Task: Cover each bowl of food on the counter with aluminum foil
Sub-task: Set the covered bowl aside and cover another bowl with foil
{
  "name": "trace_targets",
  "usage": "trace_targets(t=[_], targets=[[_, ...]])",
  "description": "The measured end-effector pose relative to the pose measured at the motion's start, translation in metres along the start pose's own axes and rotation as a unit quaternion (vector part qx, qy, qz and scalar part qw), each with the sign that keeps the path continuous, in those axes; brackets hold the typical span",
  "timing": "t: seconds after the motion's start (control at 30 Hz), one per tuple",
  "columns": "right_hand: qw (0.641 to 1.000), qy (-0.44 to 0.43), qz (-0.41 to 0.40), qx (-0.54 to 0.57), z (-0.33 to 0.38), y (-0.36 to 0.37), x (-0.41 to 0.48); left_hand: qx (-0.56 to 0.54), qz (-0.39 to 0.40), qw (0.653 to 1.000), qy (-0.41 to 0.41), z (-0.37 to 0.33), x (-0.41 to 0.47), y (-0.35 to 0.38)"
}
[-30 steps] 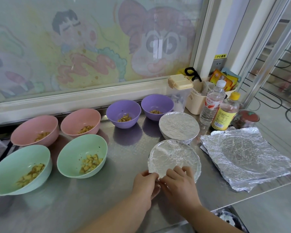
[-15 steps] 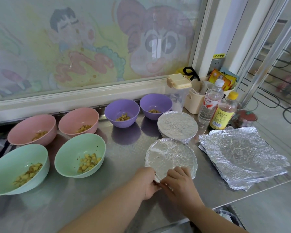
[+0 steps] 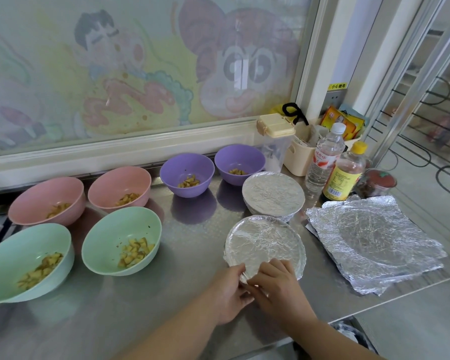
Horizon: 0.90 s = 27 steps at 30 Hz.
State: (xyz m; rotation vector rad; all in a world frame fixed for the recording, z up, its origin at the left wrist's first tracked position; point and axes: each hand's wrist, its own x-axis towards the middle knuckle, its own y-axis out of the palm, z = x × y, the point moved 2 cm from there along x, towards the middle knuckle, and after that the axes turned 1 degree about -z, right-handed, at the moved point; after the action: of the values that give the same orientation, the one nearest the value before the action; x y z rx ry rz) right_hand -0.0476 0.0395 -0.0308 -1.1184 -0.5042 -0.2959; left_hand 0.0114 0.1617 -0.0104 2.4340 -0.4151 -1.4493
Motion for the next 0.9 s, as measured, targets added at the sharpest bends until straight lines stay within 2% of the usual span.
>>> trace_targets(t=[0.1, 0.23, 0.4, 0.73, 0.9], targets=[[1.0, 0.01, 0.003, -0.026, 0.001, -0.007, 0.001, -0.033, 0.022, 0.999, 0.025, -0.01, -0.006, -0.006], [0.998, 0.014, 0.017, -0.051, 0.012, -0.008, 0.01, -0.067, -0.021, 0.995, 0.067, -0.027, -0.01, -0.02], [0.996, 0.025, 0.012, -0.085, 0.029, 0.007, 0.026, -0.033, -0.063, 0.994, 0.082, -0.033, -0.012, -0.015], [0.997, 0.051, 0.018, -0.049, 0.026, 0.007, 0.023, -0.015, -0.073, 0.994, 0.076, -0.041, -0.014, -0.002], [0.999, 0.024, 0.04, -0.006, 0.015, 0.002, 0.006, -0.001, -0.048, 0.997, 0.058, -0.035, -0.017, 0.007]])
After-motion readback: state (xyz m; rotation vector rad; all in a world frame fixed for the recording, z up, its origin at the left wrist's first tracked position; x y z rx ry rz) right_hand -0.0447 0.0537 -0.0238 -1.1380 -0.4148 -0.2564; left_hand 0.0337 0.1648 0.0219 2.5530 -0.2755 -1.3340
